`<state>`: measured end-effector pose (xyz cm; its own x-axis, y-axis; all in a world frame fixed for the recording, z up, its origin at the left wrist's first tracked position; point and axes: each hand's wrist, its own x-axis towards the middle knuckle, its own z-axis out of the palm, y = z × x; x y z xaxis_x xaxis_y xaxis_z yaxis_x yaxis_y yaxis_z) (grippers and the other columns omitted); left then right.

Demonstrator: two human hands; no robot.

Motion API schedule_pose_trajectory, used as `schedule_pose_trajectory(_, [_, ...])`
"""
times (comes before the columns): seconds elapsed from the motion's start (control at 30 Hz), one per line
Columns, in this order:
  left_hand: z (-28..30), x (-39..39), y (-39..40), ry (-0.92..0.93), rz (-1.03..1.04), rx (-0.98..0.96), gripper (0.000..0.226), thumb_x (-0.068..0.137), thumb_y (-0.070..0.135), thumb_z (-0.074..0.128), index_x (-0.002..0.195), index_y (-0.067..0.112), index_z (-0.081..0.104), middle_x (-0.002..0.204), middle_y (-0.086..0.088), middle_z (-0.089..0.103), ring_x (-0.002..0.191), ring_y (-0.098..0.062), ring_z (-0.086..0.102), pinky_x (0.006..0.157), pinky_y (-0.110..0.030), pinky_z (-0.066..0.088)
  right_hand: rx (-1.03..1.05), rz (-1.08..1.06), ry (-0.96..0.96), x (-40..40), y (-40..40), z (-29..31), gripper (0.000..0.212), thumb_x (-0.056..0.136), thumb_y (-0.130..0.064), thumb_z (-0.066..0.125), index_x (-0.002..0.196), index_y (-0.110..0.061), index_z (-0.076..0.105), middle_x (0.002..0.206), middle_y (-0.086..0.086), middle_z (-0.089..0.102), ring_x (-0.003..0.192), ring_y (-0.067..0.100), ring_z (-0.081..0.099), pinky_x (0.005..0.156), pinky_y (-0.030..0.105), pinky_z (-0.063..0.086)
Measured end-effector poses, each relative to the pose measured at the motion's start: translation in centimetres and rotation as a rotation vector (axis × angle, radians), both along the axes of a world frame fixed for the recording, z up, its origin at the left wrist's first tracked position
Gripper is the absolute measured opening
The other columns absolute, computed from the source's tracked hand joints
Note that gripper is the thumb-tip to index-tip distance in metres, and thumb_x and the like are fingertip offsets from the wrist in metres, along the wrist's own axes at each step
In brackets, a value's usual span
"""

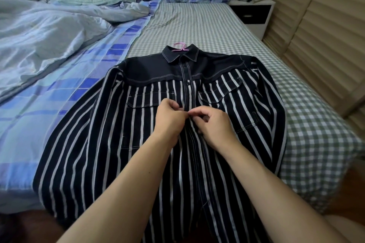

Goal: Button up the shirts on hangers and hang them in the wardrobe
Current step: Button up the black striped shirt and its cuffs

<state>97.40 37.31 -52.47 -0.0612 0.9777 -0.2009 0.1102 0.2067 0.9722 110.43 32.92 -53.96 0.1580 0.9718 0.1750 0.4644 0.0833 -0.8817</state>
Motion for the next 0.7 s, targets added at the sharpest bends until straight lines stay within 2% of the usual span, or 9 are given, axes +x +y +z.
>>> schedule_pose_trajectory(0.1, [-0.5, -0.2, -0.2, -0.089, 0.015, 0.055, 0.034, 0.083, -0.01, 0.065, 0.089, 0.017, 0.045, 0.09, -0.006, 0.06, 0.08, -0.021, 0.06, 0.083, -0.04, 0.058, -0.002, 0.014, 0.079, 0.0, 0.1, -0.1, 0.025, 0.095, -0.006, 0.067, 0.105, -0.026, 0.076, 0.082, -0.007, 0.074, 0.057, 0.004, 0.061, 0.056, 0.017, 0.05])
schedule_pose_trajectory(0.23, [-1.0, -0.5, -0.4, -0.252, 0.005, 0.102, 0.04, 0.082, -0.019, 0.058, 0.084, 0.018, 0.043, 0.089, -0.005, 0.057, 0.077, -0.019, 0.055, 0.079, -0.032, 0.053, 0.033, -0.014, 0.063, -0.2, 0.6, -0.4, 0.022, 0.092, -0.009, 0.071, 0.104, -0.026, 0.078, 0.08, -0.009, 0.07, 0.06, 0.013, 0.062, 0.059, 0.019, 0.052])
schedule_pose_trajectory(0.3, [-1.3, -0.8, -0.4, -0.367, -0.006, 0.091, 0.042, 0.083, -0.023, 0.056, 0.084, 0.017, 0.043, 0.094, -0.005, 0.059, 0.081, -0.019, 0.059, 0.08, -0.031, 0.055, 0.077, -0.04, 0.038, -0.4, 0.7, -0.5, 0.018, 0.09, -0.011, 0.074, 0.104, -0.023, 0.079, 0.087, -0.006, 0.071, 0.061, 0.008, 0.063, 0.058, 0.015, 0.049])
schedule_pose_trajectory(0.37, [-1.7, -1.0, -0.5, -0.451, -0.023, 0.076, 0.042, 0.085, -0.024, 0.055, 0.084, 0.016, 0.043, 0.097, -0.006, 0.06, 0.081, -0.018, 0.061, 0.077, -0.028, 0.056, 0.148, -0.056, -0.068, -0.6, 0.9, -0.5, 0.015, 0.088, -0.014, 0.077, 0.101, -0.02, 0.08, 0.091, -0.009, 0.071, 0.066, 0.001, 0.062, 0.064, 0.011, 0.048])
schedule_pose_trajectory(0.43, [-1.9, -1.3, -0.4, -0.472, -0.036, 0.074, 0.042, 0.085, -0.024, 0.055, 0.084, 0.016, 0.043, 0.098, -0.006, 0.06, 0.08, -0.016, 0.062, 0.079, -0.027, 0.057, 0.229, -0.065, -0.252, -0.7, 0.9, -0.5, 0.011, 0.087, -0.017, 0.079, 0.097, -0.016, 0.08, 0.09, -0.008, 0.07, 0.072, -0.001, 0.061, 0.071, 0.014, 0.051])
schedule_pose_trajectory(0.5, [-2.0, -1.4, -0.4, -0.466, -0.046, 0.081, 0.041, 0.086, -0.024, 0.055, 0.085, 0.015, 0.043, 0.1, -0.007, 0.06, 0.081, -0.015, 0.063, 0.084, -0.028, 0.056, 0.284, -0.062, -0.395, -0.8, 0.9, -0.5, 0.009, 0.088, -0.019, 0.077, 0.094, -0.014, 0.079, 0.089, -0.004, 0.071, 0.078, 0.008, 0.064, 0.074, 0.028, 0.056])
schedule_pose_trajectory(0.6, [-2.0, -1.5, -0.5, -0.452, -0.07, 0.063, 0.039, 0.087, -0.022, 0.058, 0.087, 0.014, 0.045, 0.102, -0.009, 0.063, 0.085, -0.016, 0.067, 0.084, -0.027, 0.057, 0.256, -0.063, -0.435, -0.9, 0.9, -0.3, 0.011, 0.091, -0.022, 0.073, 0.096, -0.013, 0.077, 0.09, -0.001, 0.072, 0.083, 0.016, 0.066, 0.076, 0.035, 0.057])
schedule_pose_trajectory(0.7, [-1.8, -1.8, -0.4, -0.44, -0.097, 0.04, 0.035, 0.088, -0.019, 0.062, 0.09, 0.013, 0.048, 0.101, -0.009, 0.067, 0.093, -0.021, 0.069, 0.084, -0.028, 0.058, 0.181, -0.07, -0.401, -0.7, 1.2, -0.2, 0.011, 0.094, -0.022, 0.069, 0.091, -0.015, 0.076, 0.086, -0.001, 0.071, 0.081, 0.016, 0.065, 0.076, 0.036, 0.055])
